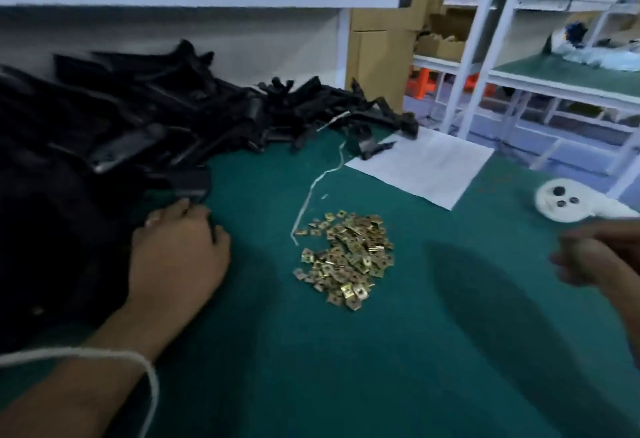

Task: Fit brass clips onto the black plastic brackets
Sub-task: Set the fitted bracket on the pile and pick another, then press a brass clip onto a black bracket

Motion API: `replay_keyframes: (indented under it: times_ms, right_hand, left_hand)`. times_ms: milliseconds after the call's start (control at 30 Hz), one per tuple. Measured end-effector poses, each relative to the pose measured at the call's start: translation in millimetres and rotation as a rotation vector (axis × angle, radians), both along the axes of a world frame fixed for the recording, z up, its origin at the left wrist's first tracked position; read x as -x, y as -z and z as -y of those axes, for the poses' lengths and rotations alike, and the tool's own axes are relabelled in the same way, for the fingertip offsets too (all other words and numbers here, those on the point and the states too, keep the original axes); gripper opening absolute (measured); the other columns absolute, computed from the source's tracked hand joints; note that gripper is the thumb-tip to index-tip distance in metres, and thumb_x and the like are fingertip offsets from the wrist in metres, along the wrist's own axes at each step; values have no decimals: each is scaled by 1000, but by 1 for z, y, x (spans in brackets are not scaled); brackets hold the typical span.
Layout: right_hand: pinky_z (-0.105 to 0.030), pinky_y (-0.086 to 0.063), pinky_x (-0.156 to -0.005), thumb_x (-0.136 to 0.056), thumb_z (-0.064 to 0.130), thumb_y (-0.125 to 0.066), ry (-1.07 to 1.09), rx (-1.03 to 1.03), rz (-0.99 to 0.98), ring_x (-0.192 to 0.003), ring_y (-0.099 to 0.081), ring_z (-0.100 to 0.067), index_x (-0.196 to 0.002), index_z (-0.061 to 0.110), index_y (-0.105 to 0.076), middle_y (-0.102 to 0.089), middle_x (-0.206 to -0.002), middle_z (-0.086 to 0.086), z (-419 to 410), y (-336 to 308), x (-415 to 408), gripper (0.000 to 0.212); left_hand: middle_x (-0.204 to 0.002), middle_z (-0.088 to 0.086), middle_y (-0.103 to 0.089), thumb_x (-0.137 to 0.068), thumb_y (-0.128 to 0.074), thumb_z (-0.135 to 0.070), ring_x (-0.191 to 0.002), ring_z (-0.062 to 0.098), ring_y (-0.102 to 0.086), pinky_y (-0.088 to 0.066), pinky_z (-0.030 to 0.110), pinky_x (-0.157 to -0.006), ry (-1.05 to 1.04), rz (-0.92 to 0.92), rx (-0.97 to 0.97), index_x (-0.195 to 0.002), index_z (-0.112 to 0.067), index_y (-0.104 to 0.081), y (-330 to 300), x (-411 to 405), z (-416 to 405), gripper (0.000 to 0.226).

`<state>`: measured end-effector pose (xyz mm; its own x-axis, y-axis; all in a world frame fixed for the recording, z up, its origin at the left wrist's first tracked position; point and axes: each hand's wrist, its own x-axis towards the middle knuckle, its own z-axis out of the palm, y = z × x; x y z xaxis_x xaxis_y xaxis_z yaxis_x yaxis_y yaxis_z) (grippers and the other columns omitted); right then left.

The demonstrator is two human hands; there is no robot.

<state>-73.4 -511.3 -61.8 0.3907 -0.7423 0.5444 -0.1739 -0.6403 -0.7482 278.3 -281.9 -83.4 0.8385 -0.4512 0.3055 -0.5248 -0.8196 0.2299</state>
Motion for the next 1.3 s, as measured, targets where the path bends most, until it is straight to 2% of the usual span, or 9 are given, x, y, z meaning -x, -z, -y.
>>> replay_keyframes:
  times_ms: [100,200,300,433,600,767,900,1133,1300]
  right_hand:
    - [-19,-54,-75,-102,45,-58,-248,194,-65,-91,-73,-8,-107,31,-69,-75,-96,12,-31,-50,-98,18]
    - [-23,-50,-77,-103,28,-60,-414,308,-167,-91,-67,-9,-101,29,-66,-70,-92,12,-40,-56,-169,7]
    - [-29,-49,-78,-102,20,-61,-449,208,-236,-88,-63,-10,-99,24,-66,-69,-90,10,-42,-35,-210,7]
    - [-9,-42,-81,-100,26,-66,-561,238,-395,-99,-63,0,-102,34,-66,-67,-99,23,-38,4,-213,8]
    - [-4,-40,-82,-99,29,-63,-507,275,-325,-101,-62,3,-102,33,-67,-65,-103,24,-28,-4,-215,7]
    - [-15,-43,-86,-101,24,-60,-504,324,-410,-101,-57,-2,-105,27,-72,-63,-99,18,-11,-7,-210,12]
    - [-29,-42,-99,-97,35,-65,-558,360,-576,-112,-53,-9,-106,31,-75,-62,-107,16,-11,-7,-208,14]
    - [-32,-43,-95,-86,42,-79,-523,382,-618,-105,-50,-9,-95,34,-74,-58,-98,19,-18,-2,-216,14]
    - [-29,-40,-92,-89,38,-78,-517,379,-649,-102,-47,-9,-92,32,-71,-56,-97,18,-19,-3,-216,10]
  left_hand:
    - [-136,16,-61,-95,-60,-32,-123,39,-54,-47,48,-103,25,10,-9,-123,-7,-69,-5,-1,-3,38]
    - [-135,13,-59,-95,-58,-37,-121,35,-54,-47,49,-101,20,71,-16,-125,-12,-66,-3,-2,-3,40]
    - [-152,20,-44,-98,-45,-50,-137,37,-43,-38,53,-108,-74,68,-143,-136,-15,-54,-3,-2,-2,53]
    - [-149,25,-47,-96,-33,-59,-135,39,-46,-34,54,-110,-143,44,-265,-136,-13,-52,-1,-7,0,63]
    - [-116,9,-62,-92,-51,-60,-111,32,-57,-42,50,-95,-123,46,-89,-122,-18,-50,-7,-15,-2,52]
    - [-135,2,-49,-80,-18,-90,-129,26,-44,-37,49,-109,124,25,-199,-144,-24,-44,-4,0,5,95]
    - [-137,0,-50,-73,-2,-99,-133,24,-44,-37,48,-113,145,25,-145,-149,-22,-44,-8,6,4,116]
    - [-122,-4,-62,-70,-17,-100,-120,22,-54,-45,47,-102,178,50,-78,-125,-21,-54,-6,26,16,104]
    - [-110,-13,-57,-70,-31,-85,-114,15,-53,-36,41,-110,247,5,15,-124,-23,-50,-5,24,16,85]
